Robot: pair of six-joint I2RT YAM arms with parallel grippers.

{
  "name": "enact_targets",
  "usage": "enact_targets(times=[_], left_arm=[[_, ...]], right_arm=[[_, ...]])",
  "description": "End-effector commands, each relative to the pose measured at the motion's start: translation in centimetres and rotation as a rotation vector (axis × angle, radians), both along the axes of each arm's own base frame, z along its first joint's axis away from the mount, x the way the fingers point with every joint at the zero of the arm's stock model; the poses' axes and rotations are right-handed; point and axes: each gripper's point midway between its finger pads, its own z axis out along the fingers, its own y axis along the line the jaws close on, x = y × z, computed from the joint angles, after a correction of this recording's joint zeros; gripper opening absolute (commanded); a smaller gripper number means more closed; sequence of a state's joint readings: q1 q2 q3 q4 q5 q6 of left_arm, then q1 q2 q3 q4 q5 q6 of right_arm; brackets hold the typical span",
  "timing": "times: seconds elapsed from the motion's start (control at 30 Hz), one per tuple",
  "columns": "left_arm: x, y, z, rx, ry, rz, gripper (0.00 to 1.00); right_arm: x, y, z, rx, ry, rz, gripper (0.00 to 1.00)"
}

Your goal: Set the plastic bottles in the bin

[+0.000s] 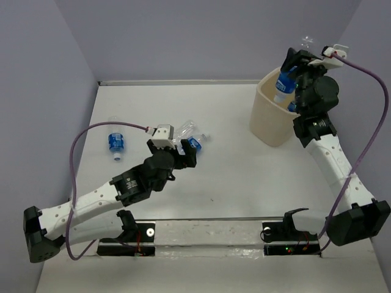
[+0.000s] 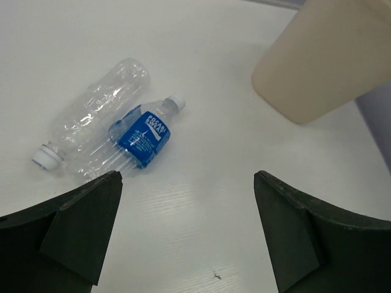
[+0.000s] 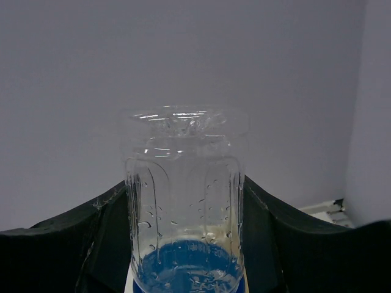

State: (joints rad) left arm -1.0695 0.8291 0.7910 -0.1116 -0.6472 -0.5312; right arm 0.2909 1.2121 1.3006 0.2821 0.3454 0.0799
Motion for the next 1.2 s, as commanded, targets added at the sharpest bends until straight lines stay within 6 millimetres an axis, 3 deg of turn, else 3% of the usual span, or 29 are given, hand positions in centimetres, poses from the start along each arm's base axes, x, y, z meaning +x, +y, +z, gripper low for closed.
enact_targets(times=[0.0,0.13,0.17,0.2,0.4,0.5,0.53,0.63,0.7,0.9,0.93,1.03,1.07,1.1,1.13,1.17], left_arm=[[1.3,-1.0,-0.2,-0.009,-0.047,0.015,0.99],[2.3,-1.2,-2.5,0.028,-0.043,0.016,0.99],[2.6,-1.2,-3.9,0.052,-0.027,0.015,0.99],[3.2,-0.9,-4.3,0.053,-0.022,0.014,0.99],[5.4,-0.3,-9.1,0.116,0.060,-0.042,0.99],[5.4,-1.0,-10.9,0.172,0.092,-0.086,0.99],[5.2,-1.4,-11.3,0.179,0.100,-0.113,0.99],[5.0,-1.9,-12.4,0.201,0.114,-0.150,0.99],[5.0,-1.9,-12.8,0.220,0.106,-0.166,0.99],[5.6,-1.6,-12.7,0.271,0.080,-0.152,0.99],[5.9,-1.4,-12.6,0.280,0.078,-0.135,0.99],[6.2,-1.1,-12.5,0.298,0.075,-0.115,0.99],[6.3,-1.1,-12.9,0.310,0.084,-0.113,0.99],[6.4,-1.0,-13.0,0.320,0.087,-0.107,0.99],[6.5,-1.1,-13.2,0.330,0.094,-0.106,0.99],[6.6,-1.1,-13.4,0.335,0.098,-0.103,0.99]], right_arm=[[1.5,-5.3,3.6,0.039,-0.210,-0.164,0.40],[4.7,-8.7,1.4,0.004,-0.202,-0.235,0.41],[5.2,-10.0,1.0,0.031,-0.206,-0.236,0.41],[6.2,-9.9,-0.3,0.027,-0.185,-0.211,0.41],[7.5,-10.4,-4.0,-0.027,-0.167,-0.198,0.48],[7.1,-9.8,-5.2,-0.070,-0.156,-0.173,0.76],[6.5,-9.4,-4.8,-0.077,-0.163,-0.151,0.94],[5.3,-8.5,-4.8,-0.050,-0.161,-0.094,0.99],[3.5,-8.0,-3.0,-0.008,-0.201,-0.060,0.99],[-0.6,-4.5,-0.9,0.132,-0.197,0.145,0.95],[-0.9,-3.0,-2.3,0.141,-0.147,0.209,0.93],[-3.4,2.2,-3.6,0.216,-0.093,0.385,0.92],[-3.8,3.8,-5.6,0.233,-0.044,0.431,0.92],[-5.1,6.6,-6.4,0.246,-0.020,0.497,0.92],[-5.5,7.9,-8.8,0.255,0.031,0.520,0.92],[-6.1,9.0,-8.6,0.257,0.028,0.548,0.92]])
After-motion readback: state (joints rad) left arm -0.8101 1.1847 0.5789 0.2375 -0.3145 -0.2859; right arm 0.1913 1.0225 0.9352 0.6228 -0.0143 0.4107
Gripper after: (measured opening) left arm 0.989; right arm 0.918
